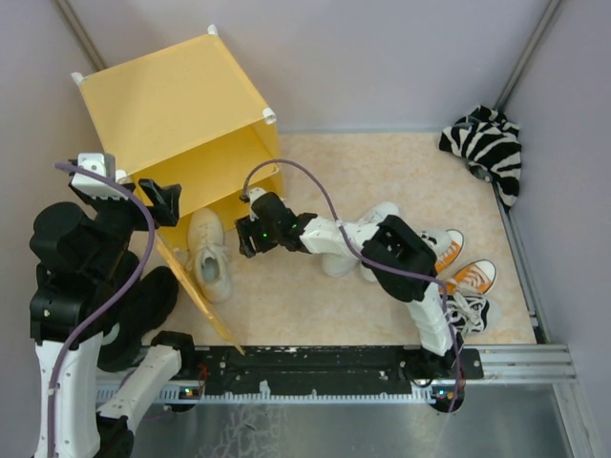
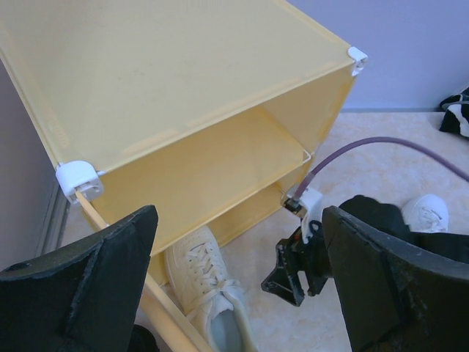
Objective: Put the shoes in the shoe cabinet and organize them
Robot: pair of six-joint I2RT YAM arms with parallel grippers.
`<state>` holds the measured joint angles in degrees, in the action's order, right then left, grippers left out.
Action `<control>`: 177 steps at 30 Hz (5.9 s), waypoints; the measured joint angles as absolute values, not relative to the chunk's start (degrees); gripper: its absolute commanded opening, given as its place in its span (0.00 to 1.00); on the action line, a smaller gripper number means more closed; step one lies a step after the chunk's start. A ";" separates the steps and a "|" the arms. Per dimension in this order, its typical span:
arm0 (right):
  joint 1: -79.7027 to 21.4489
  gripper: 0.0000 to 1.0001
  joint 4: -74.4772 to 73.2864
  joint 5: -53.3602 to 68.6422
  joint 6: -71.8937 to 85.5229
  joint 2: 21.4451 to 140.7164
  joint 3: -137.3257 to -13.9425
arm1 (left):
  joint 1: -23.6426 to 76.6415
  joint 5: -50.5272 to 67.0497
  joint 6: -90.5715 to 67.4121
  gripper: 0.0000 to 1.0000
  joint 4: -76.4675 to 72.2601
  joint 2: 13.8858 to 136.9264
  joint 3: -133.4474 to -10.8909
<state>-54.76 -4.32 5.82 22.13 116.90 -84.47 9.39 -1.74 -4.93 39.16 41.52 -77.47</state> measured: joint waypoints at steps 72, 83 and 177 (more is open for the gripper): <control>-51.24 0.42 -33.71 -21.08 25.32 93.36 -65.82 | 9.39 -2.20 -3.81 1.00 37.63 40.25 -74.76; -53.39 0.00 -28.91 -16.60 24.82 93.71 -64.16 | 9.41 -2.04 -3.88 0.99 37.41 40.01 -73.97; -48.27 0.64 -20.29 -7.35 17.12 123.33 -97.89 | 11.92 -7.11 1.43 0.99 37.23 35.81 -67.81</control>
<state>-48.27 -20.29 -7.35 17.12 123.33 -97.89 11.92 -7.11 1.43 37.23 35.81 -67.81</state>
